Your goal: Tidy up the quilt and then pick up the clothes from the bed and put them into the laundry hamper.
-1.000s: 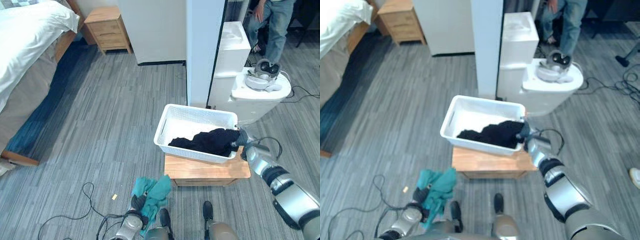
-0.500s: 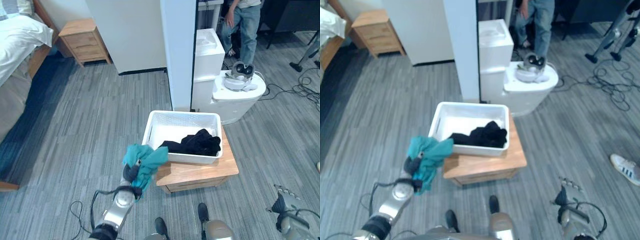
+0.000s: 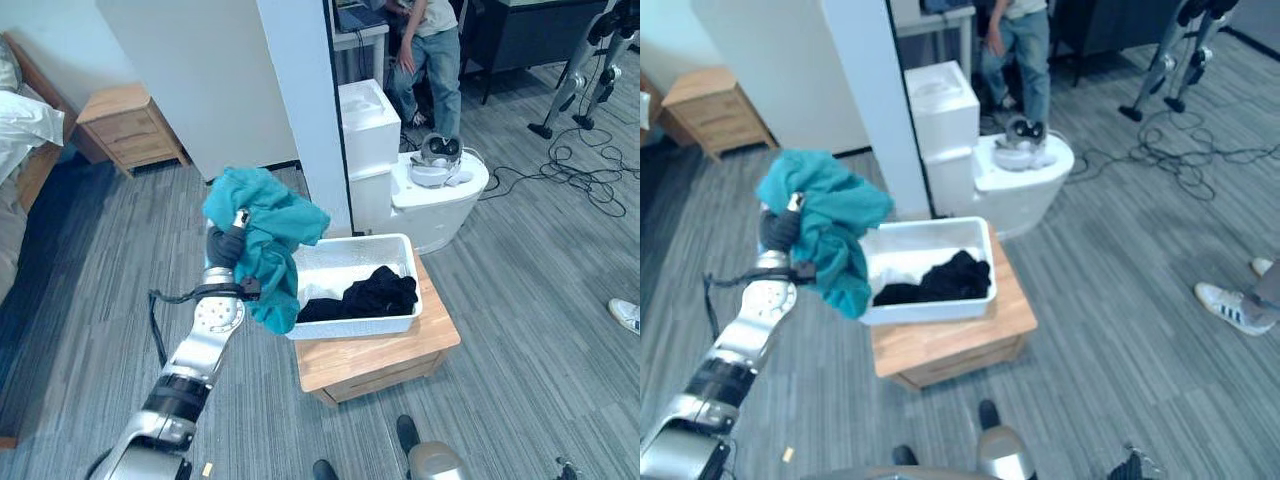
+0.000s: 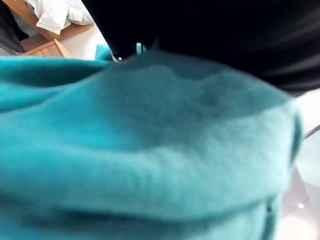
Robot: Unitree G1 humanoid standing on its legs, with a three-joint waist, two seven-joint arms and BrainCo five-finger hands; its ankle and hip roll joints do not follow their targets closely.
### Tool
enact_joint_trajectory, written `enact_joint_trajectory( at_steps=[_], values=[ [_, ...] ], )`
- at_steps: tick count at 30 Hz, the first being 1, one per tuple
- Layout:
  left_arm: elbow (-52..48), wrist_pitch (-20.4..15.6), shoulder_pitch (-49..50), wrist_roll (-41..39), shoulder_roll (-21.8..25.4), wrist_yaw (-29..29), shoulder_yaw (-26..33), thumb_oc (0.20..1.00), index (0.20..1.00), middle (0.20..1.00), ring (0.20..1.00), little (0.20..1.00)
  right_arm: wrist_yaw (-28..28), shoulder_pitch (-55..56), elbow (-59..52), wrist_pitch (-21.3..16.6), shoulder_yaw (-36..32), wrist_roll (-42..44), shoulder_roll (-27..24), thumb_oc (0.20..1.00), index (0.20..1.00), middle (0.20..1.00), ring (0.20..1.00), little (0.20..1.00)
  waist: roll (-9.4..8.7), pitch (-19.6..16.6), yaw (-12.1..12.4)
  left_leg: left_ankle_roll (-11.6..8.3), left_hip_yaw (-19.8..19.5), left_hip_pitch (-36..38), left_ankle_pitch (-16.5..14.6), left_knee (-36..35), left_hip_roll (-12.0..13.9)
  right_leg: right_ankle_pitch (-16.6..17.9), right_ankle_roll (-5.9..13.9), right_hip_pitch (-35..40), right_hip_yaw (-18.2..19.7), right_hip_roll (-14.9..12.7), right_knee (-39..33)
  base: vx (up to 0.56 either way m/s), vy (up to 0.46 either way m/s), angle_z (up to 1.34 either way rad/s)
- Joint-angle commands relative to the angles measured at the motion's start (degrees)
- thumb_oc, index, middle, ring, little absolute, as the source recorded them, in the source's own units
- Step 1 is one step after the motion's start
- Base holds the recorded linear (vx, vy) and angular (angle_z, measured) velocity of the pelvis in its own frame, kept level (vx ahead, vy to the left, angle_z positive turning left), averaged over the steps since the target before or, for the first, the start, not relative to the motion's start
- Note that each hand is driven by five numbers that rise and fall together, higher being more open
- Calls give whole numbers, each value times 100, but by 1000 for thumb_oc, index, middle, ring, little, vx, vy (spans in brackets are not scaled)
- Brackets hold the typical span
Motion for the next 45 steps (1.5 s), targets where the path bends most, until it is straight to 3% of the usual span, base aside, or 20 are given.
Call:
enact_joint_trajectory(
  at_steps=[1, 4, 7, 8, 9, 11, 18, 22, 25, 28, 31, 37, 39, 42, 45],
  values=[
    [721, 106, -920, 675, 190, 266, -234, 200, 200, 200, 200, 200, -109, -279, -144, -110, 40, 355, -181, 1000, 1000, 1000, 1000, 1000, -265, 123, -220, -358, 98, 3, -381, 17, 188, -773, 617, -230, 489, -302, 185, -197, 8, -18],
    [2146, 349, -1460, 1050, 214, 377, -697, 200, 200, 200, 200, 200, -284, -417, -516, -203, 40, 541, -355, 1000, 1000, 1000, 1000, 1000, -102, 454, -489, -336, 271, -398, -272, 17, 106, -717, 668, -830, 671, -253, 425, -144, 34, -22],
    [2884, 470, -1663, 1209, 183, 370, -900, 200, 200, 200, 200, 200, -338, -478, -526, -254, 95, 608, -372, 1000, 1000, 1000, 1000, 1000, 10, 551, -594, -340, 390, -567, -264, 17, 74, -625, 720, -1008, 738, -268, 374, -31, 18, -27],
    [3263, 586, -1794, 1374, 144, 343, -1066, 555, 555, 555, 555, 555, -401, -557, -445, -263, 157, 669, -352, 1000, 1000, 1000, 1000, 1000, 117, 630, -662, -343, 453, -712, -232, 17, 54, -564, 742, -1126, 752, -275, 327, -22, 13, -29],
    [3267, 584, -1798, 1374, 143, 343, -1067, 1000, 1000, 1000, 1000, 1000, -402, -559, -444, -264, 156, 669, -351, 1000, 1000, 1000, 1000, 1000, 119, 627, -661, -343, 453, -716, -232, 17, 54, -564, 742, -1130, 752, -275, 328, -34, 2, -30],
    [3588, 635, -1838, 1387, 110, 272, -1089, 1000, 1000, 1000, 1000, 1000, -437, -609, -224, -273, 169, 810, -319, 1000, 1000, 1000, 1000, 1000, 235, 718, -739, -349, 527, -808, -195, 17, 48, -535, 745, -1239, 797, -261, 284, -10, 8, -15],
    [3346, 430, -1215, 605, -151, 201, -569, 1000, 1000, 1000, 1000, 1000, -375, -427, 284, -173, 114, 875, -165, 1000, 1000, 1000, 1000, 1000, 292, 607, -701, -383, 550, -536, -246, 17, 130, -634, 669, -966, 673, -274, 204, 47, -37, -8],
    [2433, 85, -313, -469, -273, 400, 345, 1000, 1000, 1000, 1000, 1000, -332, -335, 177, -172, -63, 1033, 13, 1000, 1000, 1000, 1000, 1000, 247, 432, -450, -402, 474, -258, -309, 17, 179, -717, 600, -629, 530, -274, 148, 64, -67, 6],
    [2305, 30, -127, -556, -255, 408, 492, 1000, 1000, 1000, 1000, 1000, -316, -321, 106, -191, -95, 1063, 45, 1000, 1000, 1000, 1000, 1000, 229, 413, -401, -406, 463, -216, -316, 17, 191, -733, 587, -567, 500, -275, 144, 29, -44, 14],
    [1864, -235, 735, -1032, -351, 672, 1307, 1000, 1000, 1000, 1000, 1000, -343, -293, -451, -285, -150, 1116, 227, 1000, 1000, 1000, 1000, 1000, 125, 361, -169, -409, 359, -83, -358, 17, 210, -782, 549, -350, 409, -259, 106, 33, -41, 7],
    [1858, -272, 996, -1079, -388, 724, 1523, 1000, 1000, 1000, 1000, 1000, -309, -279, -497, -283, -97, 1029, 268, 1000, 1000, 1000, 1000, 1000, 73, 344, -70, -410, 339, -31, -377, 17, 214, -797, 541, -271, 374, -252, 83, 28, -9, 20],
    [2908, -32, 1450, -1317, -590, 662, 1840, 1000, 1000, 1000, 1000, 1000, -208, -279, -302, -253, -116, 1122, 385, 1000, 1000, 1000, 1000, 1000, -55, 291, 134, -400, 315, 18, -388, 17, 245, -804, 520, -164, 334, -251, 62, 12, 10, 5],
    [3354, 128, 1621, -1294, -730, 444, 1785, 1000, 1000, 1000, 1000, 1000, -166, -319, -125, -236, -132, 1209, 426, 1000, 1000, 1000, 1000, 1000, -84, 272, 179, -390, 308, 34, -399, 17, 247, -815, 515, -142, 319, -254, 66, -2, 17, -1],
    [4708, 764, 1987, -858, -1037, -358, 1510, 1000, 1000, 1000, 1000, 1000, -22, -509, 107, -147, -119, 1201, 375, 1000, 1000, 1000, 1000, 1000, -122, 217, 205, -365, 330, 118, -444, 17, 252, -834, 504, -82, 352, -253, 79, 16, 69, -6],
    [5171, 942, 2126, -444, -1280, -638, 1295, 1000, 1000, 1000, 1000, 1000, 106, -722, 293, -73, 68, 1043, 342, 1000, 1000, 1000, 1000, 1000, -158, 125, 233, -354, 359, 142, -462, 17, 266, -815, 487, -72, 382, -242, 72, 16, 54, -5]
  ],
)
